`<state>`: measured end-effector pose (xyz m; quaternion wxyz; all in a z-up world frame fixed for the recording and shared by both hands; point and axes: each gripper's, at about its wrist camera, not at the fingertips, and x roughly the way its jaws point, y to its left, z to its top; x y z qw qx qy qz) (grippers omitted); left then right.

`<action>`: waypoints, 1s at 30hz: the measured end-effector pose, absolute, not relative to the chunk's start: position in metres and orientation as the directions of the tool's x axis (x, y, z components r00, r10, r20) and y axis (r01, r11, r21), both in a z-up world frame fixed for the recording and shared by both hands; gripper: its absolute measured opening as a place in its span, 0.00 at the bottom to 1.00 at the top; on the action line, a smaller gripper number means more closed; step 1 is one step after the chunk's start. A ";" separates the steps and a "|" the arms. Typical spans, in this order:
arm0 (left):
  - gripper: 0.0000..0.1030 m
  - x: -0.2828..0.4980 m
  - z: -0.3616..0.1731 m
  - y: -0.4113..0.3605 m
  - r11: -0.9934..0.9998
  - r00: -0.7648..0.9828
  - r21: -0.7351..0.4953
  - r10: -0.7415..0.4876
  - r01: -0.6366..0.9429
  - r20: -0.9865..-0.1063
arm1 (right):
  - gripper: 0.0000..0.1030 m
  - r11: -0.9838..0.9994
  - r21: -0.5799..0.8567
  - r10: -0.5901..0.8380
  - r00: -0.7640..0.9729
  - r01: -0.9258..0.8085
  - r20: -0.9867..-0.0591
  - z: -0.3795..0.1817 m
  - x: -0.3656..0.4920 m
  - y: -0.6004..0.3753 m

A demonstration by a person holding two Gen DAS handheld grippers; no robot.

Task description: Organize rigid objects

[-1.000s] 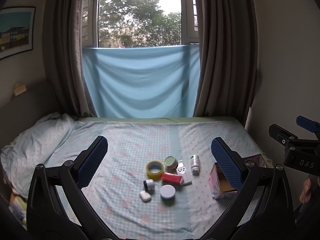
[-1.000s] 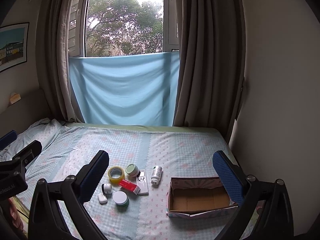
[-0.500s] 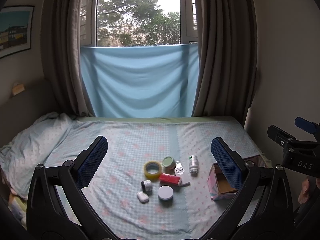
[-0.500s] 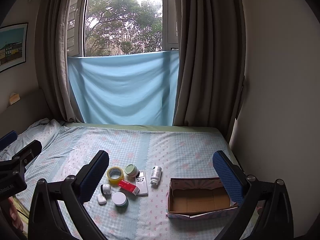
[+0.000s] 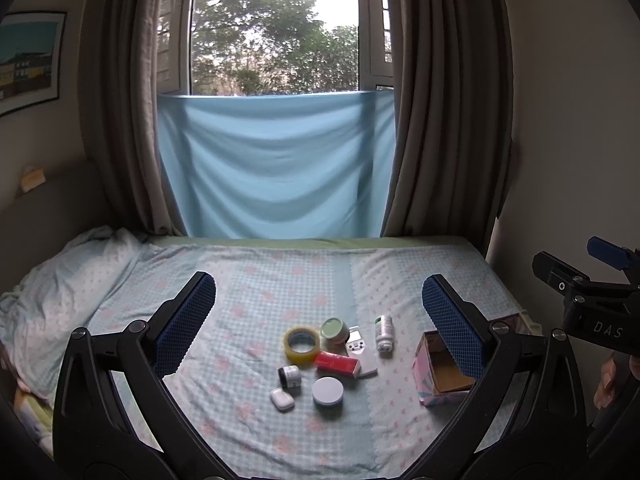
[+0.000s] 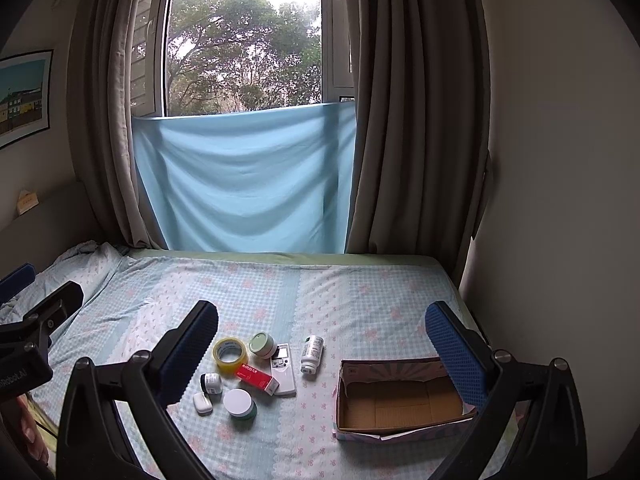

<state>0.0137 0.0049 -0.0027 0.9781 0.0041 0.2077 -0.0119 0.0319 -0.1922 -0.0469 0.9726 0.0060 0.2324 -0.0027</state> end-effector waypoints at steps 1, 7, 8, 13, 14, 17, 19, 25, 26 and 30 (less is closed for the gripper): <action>1.00 0.014 -0.003 0.005 1.000 0.914 0.002 -0.023 0.026 -0.404 | 1.00 1.000 0.011 -0.002 0.892 0.008 -0.452 -0.047 0.033 -0.193; 1.00 0.015 -0.002 0.004 1.000 0.916 0.003 -0.024 0.027 -0.400 | 1.00 1.000 0.013 -0.002 0.892 0.009 -0.452 -0.046 0.034 -0.194; 1.00 0.015 -0.002 0.003 1.000 0.917 0.005 -0.019 0.023 -0.398 | 1.00 1.000 0.013 -0.002 0.892 0.009 -0.453 -0.046 0.034 -0.195; 1.00 0.016 -0.002 0.003 1.000 0.920 0.009 -0.010 0.015 -0.392 | 1.00 1.000 0.013 -0.002 0.892 0.009 -0.453 -0.046 0.034 -0.194; 1.00 0.016 -0.002 0.003 1.000 0.920 0.010 -0.010 0.015 -0.393 | 1.00 1.000 0.013 -0.003 0.892 0.009 -0.453 -0.046 0.035 -0.194; 1.00 0.017 -0.002 0.002 1.000 0.920 0.012 -0.013 0.019 -0.392 | 1.00 1.000 0.014 -0.002 0.892 0.009 -0.451 -0.046 0.034 -0.194; 1.00 0.017 -0.002 0.002 1.000 0.921 0.008 -0.015 0.019 -0.389 | 1.00 1.000 0.015 -0.002 0.894 0.010 -0.448 -0.045 0.035 -0.196; 1.00 0.018 -0.005 0.004 1.000 0.915 -0.013 -0.002 -0.004 -0.404 | 1.00 1.000 0.016 0.010 0.888 -0.003 -0.460 -0.046 0.041 -0.199; 1.00 0.019 -0.006 0.005 1.000 0.910 -0.017 0.003 -0.011 -0.414 | 1.00 1.000 0.018 0.018 0.883 -0.011 -0.470 -0.046 0.043 -0.201; 1.00 0.025 -0.021 0.005 0.999 0.892 -0.026 0.029 -0.045 -0.450 | 1.00 0.998 0.022 0.060 0.866 -0.056 -0.496 -0.055 0.054 -0.205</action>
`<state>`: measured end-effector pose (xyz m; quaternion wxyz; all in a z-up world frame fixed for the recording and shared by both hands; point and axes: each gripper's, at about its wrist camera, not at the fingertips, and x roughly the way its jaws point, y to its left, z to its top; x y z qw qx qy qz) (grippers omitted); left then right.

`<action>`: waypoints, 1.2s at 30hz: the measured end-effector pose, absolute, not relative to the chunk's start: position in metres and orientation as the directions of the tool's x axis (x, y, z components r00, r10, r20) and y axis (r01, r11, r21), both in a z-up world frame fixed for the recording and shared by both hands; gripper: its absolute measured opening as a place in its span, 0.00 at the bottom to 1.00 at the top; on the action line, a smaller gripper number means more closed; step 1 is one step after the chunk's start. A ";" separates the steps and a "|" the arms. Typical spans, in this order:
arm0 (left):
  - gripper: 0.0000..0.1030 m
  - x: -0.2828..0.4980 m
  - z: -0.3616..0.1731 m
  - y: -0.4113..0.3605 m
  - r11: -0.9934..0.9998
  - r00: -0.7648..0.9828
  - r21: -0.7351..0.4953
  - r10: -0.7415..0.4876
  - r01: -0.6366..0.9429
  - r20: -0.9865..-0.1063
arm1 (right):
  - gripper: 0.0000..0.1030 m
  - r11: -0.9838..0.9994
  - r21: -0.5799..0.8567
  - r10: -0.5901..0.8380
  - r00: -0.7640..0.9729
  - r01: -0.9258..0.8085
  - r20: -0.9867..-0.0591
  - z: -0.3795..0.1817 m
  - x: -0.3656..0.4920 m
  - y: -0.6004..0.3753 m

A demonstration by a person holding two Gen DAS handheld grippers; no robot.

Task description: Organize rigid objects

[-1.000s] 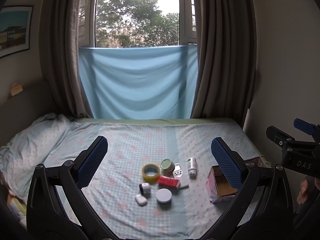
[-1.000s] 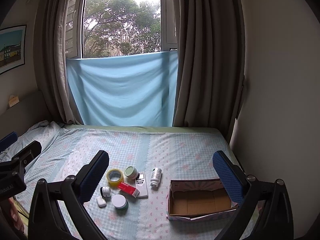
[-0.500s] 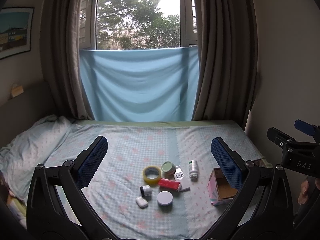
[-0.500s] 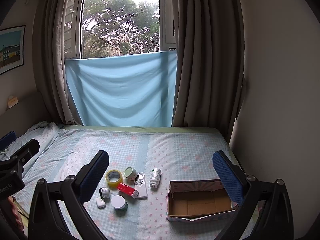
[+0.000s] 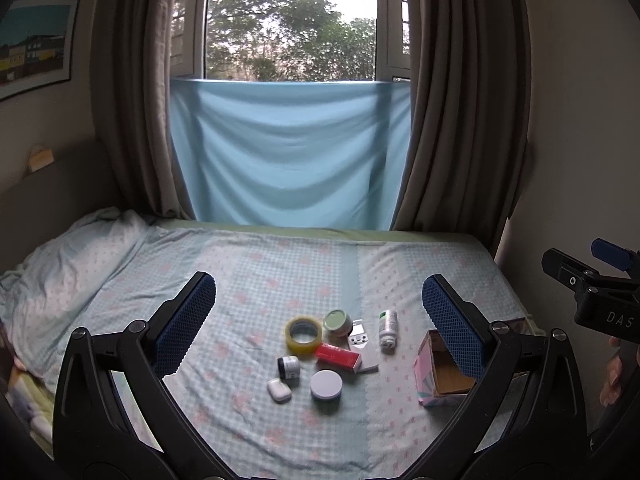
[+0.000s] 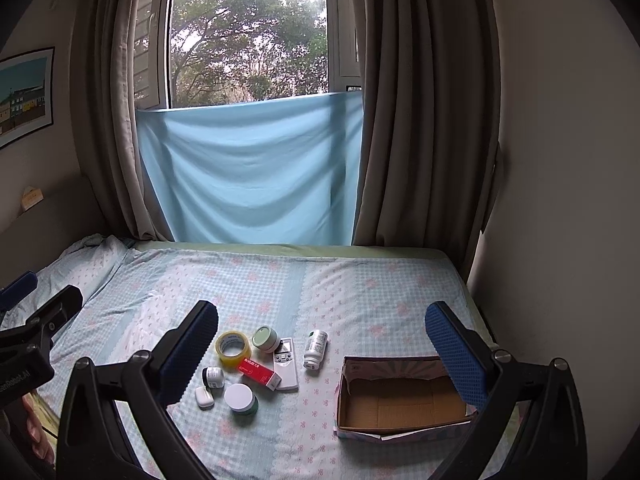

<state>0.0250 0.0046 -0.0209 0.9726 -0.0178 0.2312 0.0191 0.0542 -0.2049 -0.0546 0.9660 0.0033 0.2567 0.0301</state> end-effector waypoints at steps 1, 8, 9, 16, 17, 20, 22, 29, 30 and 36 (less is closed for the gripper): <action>1.00 0.027 -0.028 0.005 0.998 0.887 -0.025 0.038 -0.056 -0.460 | 1.00 0.997 0.019 0.073 0.865 -0.073 -0.496 -0.059 0.058 -0.206; 1.00 0.052 -0.082 0.019 0.994 0.795 -0.044 0.057 -0.105 -0.604 | 1.00 0.984 0.039 0.166 0.828 -0.172 -0.536 -0.097 0.092 -0.202; 1.00 0.056 -0.090 0.024 0.993 0.784 -0.044 0.060 -0.111 -0.618 | 1.00 0.982 0.040 0.175 0.821 -0.183 -0.543 -0.102 0.097 -0.200; 1.00 0.105 -0.151 0.058 0.989 0.679 -0.057 0.049 -0.133 -0.732 | 1.00 0.965 0.005 0.209 0.754 -0.264 -0.623 -0.144 0.142 -0.173; 1.00 0.114 -0.160 0.063 0.990 0.666 -0.057 0.046 -0.131 -0.744 | 1.00 0.961 0.000 0.215 0.744 -0.277 -0.633 -0.151 0.149 -0.169; 1.00 0.146 -0.187 0.074 0.993 0.632 -0.054 0.023 -0.102 -0.774 | 1.00 0.945 -0.001 0.243 0.704 -0.327 -0.667 -0.179 0.171 -0.155; 1.00 0.173 -0.207 0.080 0.996 0.607 -0.056 -0.005 -0.065 -0.795 | 1.00 0.935 -0.018 0.244 0.678 -0.355 -0.694 -0.200 0.188 -0.145; 1.00 0.269 -0.292 0.092 0.996 0.515 -0.007 -0.052 0.090 -0.856 | 1.00 0.879 -0.060 0.258 0.579 -0.472 -0.774 -0.276 0.244 -0.110; 1.00 0.281 -0.305 0.092 0.993 0.501 0.001 -0.057 0.116 -0.863 | 1.00 0.867 -0.074 0.254 0.565 -0.493 -0.785 -0.288 0.251 -0.105; 1.00 0.336 -0.380 0.084 0.951 0.401 0.057 -0.073 0.304 -0.913 | 1.00 0.774 -0.148 0.224 0.485 -0.615 -0.846 -0.358 0.284 -0.084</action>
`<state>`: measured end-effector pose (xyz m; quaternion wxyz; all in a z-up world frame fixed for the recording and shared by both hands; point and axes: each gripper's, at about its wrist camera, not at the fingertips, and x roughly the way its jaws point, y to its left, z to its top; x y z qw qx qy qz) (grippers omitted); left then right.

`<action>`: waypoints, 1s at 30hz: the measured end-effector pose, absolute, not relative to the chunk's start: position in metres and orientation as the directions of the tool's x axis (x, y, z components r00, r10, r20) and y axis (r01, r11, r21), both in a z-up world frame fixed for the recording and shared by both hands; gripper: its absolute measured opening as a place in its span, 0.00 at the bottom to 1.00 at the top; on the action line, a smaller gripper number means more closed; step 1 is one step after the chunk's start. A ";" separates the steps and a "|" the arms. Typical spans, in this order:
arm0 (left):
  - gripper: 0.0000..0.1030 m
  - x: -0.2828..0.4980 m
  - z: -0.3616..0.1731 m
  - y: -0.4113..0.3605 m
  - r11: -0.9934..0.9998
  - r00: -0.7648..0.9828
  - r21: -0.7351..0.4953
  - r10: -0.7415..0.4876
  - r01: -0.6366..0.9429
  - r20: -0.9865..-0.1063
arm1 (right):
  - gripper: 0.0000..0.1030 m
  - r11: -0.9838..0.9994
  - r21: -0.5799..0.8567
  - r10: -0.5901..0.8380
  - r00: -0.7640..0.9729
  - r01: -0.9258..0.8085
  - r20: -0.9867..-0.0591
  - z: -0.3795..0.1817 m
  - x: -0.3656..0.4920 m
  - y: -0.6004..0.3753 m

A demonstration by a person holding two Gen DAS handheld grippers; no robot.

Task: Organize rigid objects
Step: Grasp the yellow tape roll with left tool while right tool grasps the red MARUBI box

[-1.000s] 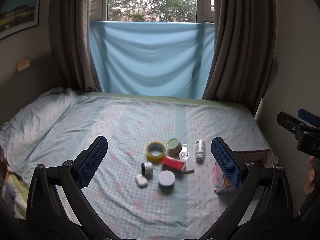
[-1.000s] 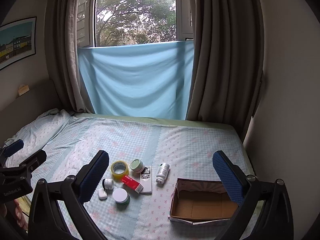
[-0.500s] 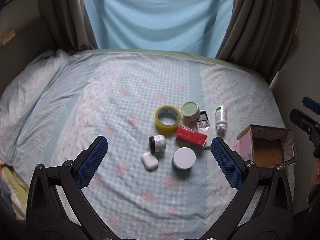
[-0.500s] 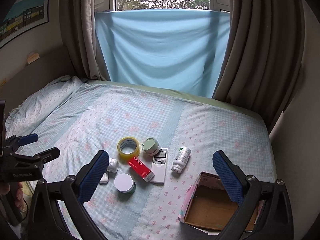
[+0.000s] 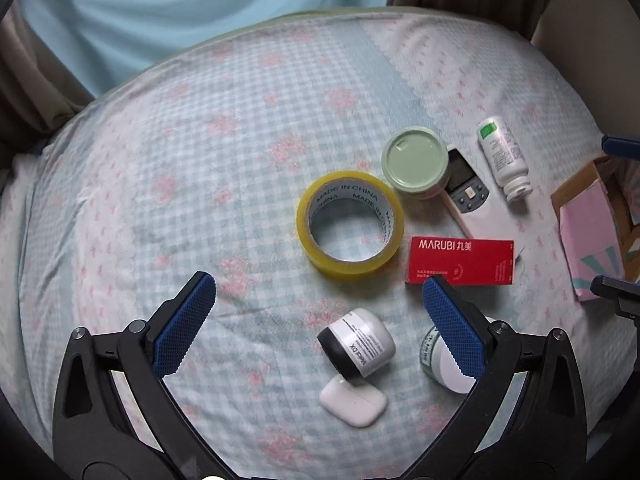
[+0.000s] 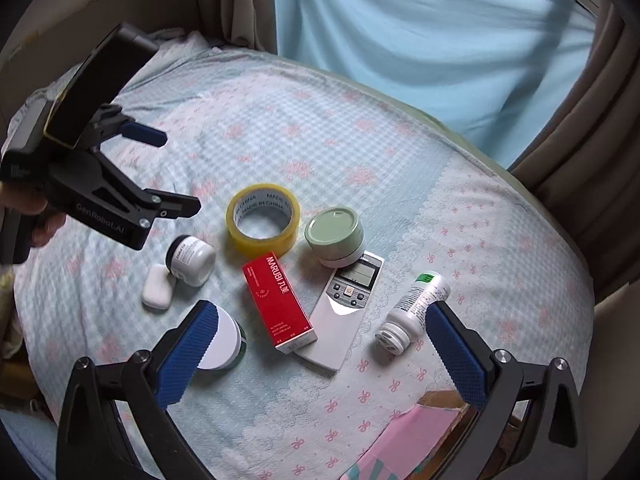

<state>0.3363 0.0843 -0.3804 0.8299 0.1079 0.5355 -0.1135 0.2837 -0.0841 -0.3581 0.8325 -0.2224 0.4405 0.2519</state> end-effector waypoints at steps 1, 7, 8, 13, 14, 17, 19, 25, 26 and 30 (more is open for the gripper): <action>1.00 0.343 -0.391 0.082 0.942 0.386 0.059 -0.078 0.331 -0.919 | 1.00 0.763 -0.154 0.218 0.475 -0.628 -0.853 -0.367 0.287 -0.082; 1.00 0.374 -0.438 0.069 0.898 0.315 0.060 -0.090 0.436 -0.945 | 0.98 0.667 -0.188 0.203 0.419 -0.721 -0.885 -0.423 0.302 -0.072; 1.00 0.377 -0.444 0.067 0.891 0.307 0.061 -0.090 0.450 -0.947 | 0.95 0.642 -0.194 0.201 0.407 -0.742 -0.891 -0.431 0.302 -0.068; 1.00 0.391 -0.465 0.056 0.846 0.275 0.060 -0.105 0.530 -0.956 | 0.84 0.530 -0.225 0.178 0.367 -0.818 -0.913 -0.461 0.304 -0.049; 1.00 0.393 -0.468 0.052 0.836 0.271 0.068 -0.099 0.544 -0.957 | 0.84 0.515 -0.229 0.172 0.362 -0.826 -0.916 -0.465 0.305 -0.046; 1.00 0.400 -0.474 0.045 0.810 0.267 0.078 -0.100 0.581 -0.958 | 0.72 0.496 -0.210 0.161 0.327 -0.843 -0.931 -0.474 0.312 -0.037; 1.00 0.407 -0.475 0.041 0.806 0.262 0.063 -0.116 0.589 -0.958 | 0.67 0.492 -0.202 0.147 0.310 -0.847 -0.939 -0.479 0.317 -0.032; 1.00 0.435 -0.480 0.037 0.810 0.226 -0.022 -0.190 0.586 -0.955 | 0.59 0.521 -0.166 0.153 0.282 -0.838 -0.947 -0.485 0.332 -0.020; 0.99 0.439 -0.482 0.039 0.816 0.209 -0.049 -0.205 0.576 -0.956 | 0.57 0.531 -0.162 0.152 0.281 -0.832 -0.947 -0.486 0.336 -0.019; 0.96 0.445 -0.484 0.046 0.825 0.192 -0.105 -0.250 0.556 -0.949 | 0.45 0.560 -0.084 0.185 0.224 -0.824 -0.957 -0.489 0.346 -0.014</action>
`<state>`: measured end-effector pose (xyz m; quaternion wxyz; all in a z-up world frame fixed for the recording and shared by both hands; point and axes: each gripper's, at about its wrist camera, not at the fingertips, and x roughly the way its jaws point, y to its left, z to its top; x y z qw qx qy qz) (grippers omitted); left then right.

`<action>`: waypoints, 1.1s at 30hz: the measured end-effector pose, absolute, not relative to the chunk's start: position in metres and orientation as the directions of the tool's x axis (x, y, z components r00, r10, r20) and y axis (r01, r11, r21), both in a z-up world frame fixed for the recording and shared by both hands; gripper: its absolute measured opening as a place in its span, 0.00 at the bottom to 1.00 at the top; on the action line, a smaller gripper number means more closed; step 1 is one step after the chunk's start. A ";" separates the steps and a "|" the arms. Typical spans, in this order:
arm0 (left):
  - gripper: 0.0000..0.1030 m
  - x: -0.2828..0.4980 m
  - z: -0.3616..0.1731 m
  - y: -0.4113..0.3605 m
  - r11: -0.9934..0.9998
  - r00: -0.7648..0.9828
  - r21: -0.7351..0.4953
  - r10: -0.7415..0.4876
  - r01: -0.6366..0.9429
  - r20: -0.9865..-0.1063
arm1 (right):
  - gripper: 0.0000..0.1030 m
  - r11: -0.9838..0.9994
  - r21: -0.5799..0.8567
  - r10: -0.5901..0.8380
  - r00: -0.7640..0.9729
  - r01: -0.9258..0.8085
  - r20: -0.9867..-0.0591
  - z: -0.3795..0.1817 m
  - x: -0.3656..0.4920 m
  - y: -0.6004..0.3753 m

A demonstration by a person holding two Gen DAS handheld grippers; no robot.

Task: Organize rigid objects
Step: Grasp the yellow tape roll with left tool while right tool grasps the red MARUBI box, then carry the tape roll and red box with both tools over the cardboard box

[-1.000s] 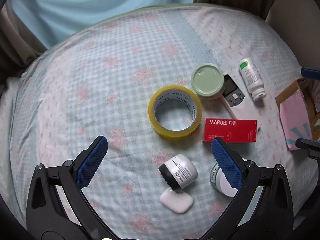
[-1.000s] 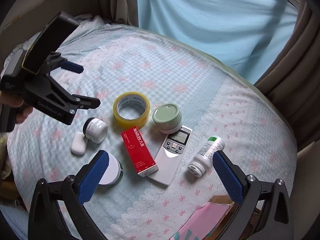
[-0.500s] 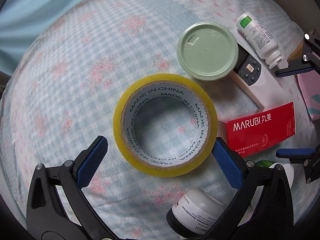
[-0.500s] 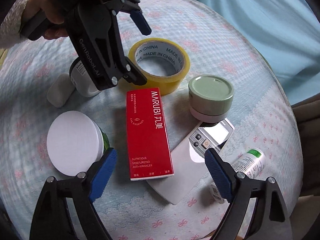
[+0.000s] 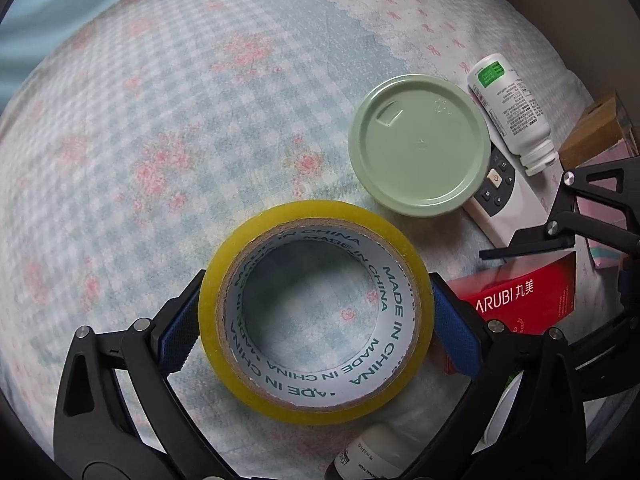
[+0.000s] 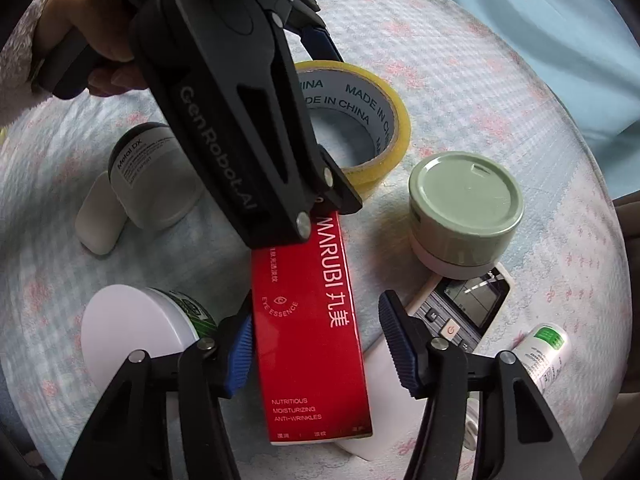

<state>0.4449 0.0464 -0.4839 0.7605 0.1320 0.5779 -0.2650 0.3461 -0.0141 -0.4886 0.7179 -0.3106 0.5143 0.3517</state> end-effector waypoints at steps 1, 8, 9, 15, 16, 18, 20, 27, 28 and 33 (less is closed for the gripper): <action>0.96 0.444 -0.484 0.046 0.824 0.195 -0.101 -0.248 0.557 -0.949 | 0.39 0.560 -0.067 0.194 0.209 -0.826 -0.958 -0.489 0.347 -0.013; 0.96 0.434 -0.481 0.043 0.825 0.206 -0.086 -0.239 0.559 -0.949 | 0.39 0.604 -0.075 0.174 0.223 -0.793 -0.959 -0.490 0.352 -0.011; 0.96 0.430 -0.479 0.044 0.826 0.208 -0.085 -0.238 0.557 -0.949 | 0.39 0.609 -0.074 0.172 0.223 -0.790 -0.960 -0.490 0.353 -0.010; 0.96 0.424 -0.469 0.053 0.846 0.216 -0.101 -0.246 0.524 -0.945 | 0.38 0.631 -0.072 0.167 0.225 -0.773 -0.960 -0.492 0.351 -0.014; 0.96 0.423 -0.467 0.054 0.849 0.220 -0.100 -0.246 0.520 -0.944 | 0.38 0.634 -0.073 0.167 0.228 -0.770 -0.959 -0.491 0.350 -0.015; 0.96 0.418 -0.461 0.059 0.855 0.227 -0.098 -0.243 0.509 -0.943 | 0.38 0.643 -0.077 0.166 0.236 -0.762 -0.957 -0.488 0.349 -0.017; 0.96 0.415 -0.455 0.064 0.862 0.234 -0.096 -0.240 0.497 -0.942 | 0.38 0.658 -0.077 0.164 0.243 -0.749 -0.956 -0.486 0.351 -0.019; 0.96 0.402 -0.414 0.072 0.883 0.289 -0.095 -0.251 0.460 -0.924 | 0.38 0.735 -0.073 0.167 0.284 -0.675 -0.944 -0.459 0.348 -0.032; 0.96 0.399 -0.406 0.074 0.885 0.298 -0.096 -0.253 0.456 -0.920 | 0.38 0.746 -0.073 0.168 0.292 -0.662 -0.942 -0.454 0.346 -0.034; 0.96 0.380 -0.363 0.077 0.900 0.355 -0.092 -0.260 0.426 -0.898 | 0.38 0.809 -0.045 0.184 0.325 -0.586 -0.928 -0.417 0.343 -0.049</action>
